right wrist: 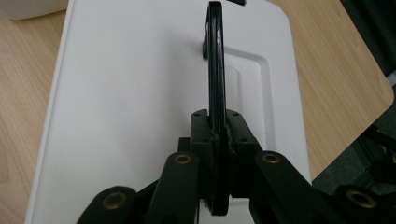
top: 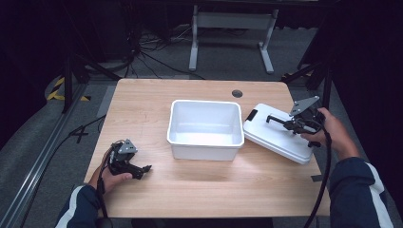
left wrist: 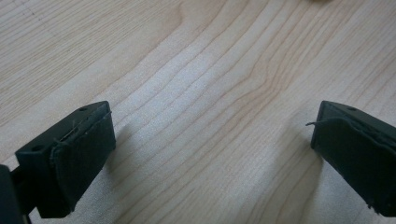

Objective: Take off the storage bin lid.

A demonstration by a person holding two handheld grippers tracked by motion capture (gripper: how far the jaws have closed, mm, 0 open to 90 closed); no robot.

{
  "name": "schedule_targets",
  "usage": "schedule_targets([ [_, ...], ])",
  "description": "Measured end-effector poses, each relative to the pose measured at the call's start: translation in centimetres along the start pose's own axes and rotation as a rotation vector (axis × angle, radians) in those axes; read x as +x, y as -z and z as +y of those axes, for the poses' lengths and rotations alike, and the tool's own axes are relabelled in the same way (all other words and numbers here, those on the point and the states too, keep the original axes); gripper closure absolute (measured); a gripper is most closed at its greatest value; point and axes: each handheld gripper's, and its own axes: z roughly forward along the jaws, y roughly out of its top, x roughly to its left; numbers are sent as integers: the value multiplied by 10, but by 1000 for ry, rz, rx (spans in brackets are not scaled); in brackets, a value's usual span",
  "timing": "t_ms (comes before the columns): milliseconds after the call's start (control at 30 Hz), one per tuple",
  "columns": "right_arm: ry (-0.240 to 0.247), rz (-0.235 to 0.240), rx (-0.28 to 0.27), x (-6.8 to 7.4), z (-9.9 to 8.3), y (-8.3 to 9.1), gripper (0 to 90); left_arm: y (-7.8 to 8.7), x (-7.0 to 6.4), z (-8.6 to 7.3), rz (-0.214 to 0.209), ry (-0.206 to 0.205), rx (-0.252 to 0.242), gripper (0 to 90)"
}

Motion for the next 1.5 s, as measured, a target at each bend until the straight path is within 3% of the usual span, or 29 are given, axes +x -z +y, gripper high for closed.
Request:
schedule_targets([
  [767, -40, 70, 1, 13, -13, -45, 841, 0, 0, 0, 0, 0, 0, 2],
  [1267, -64, 71, -11, 15, -20, -48, 833, 0, 0, 0, 0, 0, 0, 2],
  [1500, -83, 61, -71, 13, -22, -36, 806, 0, 0, 0, 0, 0, 0, 2],
])
